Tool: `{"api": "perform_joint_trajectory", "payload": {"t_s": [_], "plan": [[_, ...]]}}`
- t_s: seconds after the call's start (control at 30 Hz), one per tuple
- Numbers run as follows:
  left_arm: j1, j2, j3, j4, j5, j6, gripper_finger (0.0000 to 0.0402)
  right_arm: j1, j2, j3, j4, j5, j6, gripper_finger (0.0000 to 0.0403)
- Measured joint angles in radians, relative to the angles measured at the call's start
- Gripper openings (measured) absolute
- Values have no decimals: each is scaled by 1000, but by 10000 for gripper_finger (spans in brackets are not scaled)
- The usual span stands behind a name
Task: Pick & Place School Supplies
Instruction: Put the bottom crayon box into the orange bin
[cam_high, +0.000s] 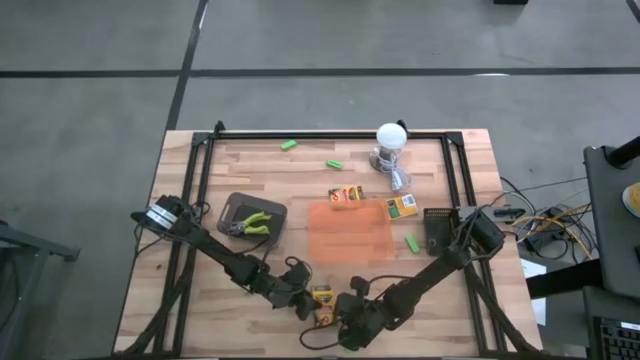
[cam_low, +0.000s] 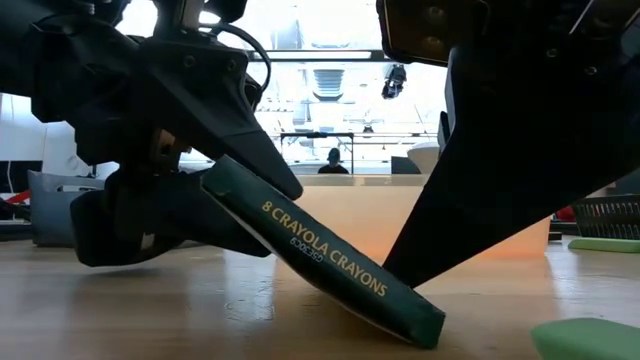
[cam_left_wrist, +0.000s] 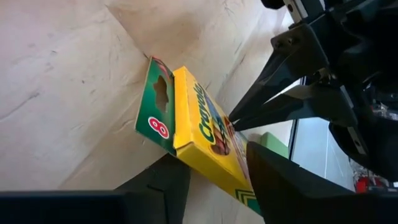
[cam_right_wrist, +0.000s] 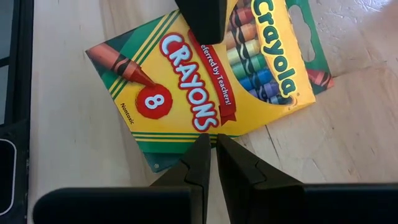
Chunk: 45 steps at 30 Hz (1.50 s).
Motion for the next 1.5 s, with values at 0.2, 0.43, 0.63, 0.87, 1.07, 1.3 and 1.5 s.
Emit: {"api": "perform_joint_trajectory", "payload": {"t_s": [0.2, 0.43, 0.63, 0.87, 1.07, 1.3, 1.5], "plan": [[0, 0, 0, -2, 1, -1, 115, 0, 0, 0, 3, 0, 0, 26], [0, 0, 0, 0, 1, -5, 74, 0, 0, 0, 3, 1, 0, 26], [0, 0, 0, 0, 1, -5, 70, 0, 0, 0, 3, 1, 0, 27], [0, 0, 0, -1, 1, -3, 70, 0, -2, 0, 4, 2, -11, 27], [0, 0, 0, -2, -7, 6, 70, 11, -26, -5, -12, 88, -57, 27], [0, 0, -2, -10, 1, 6, 70, 16, -62, -4, -25, 107, -56, 27], [0, 0, -2, -10, 1, 5, 70, 29, -134, -3, -100, 161, -53, 27]]}}
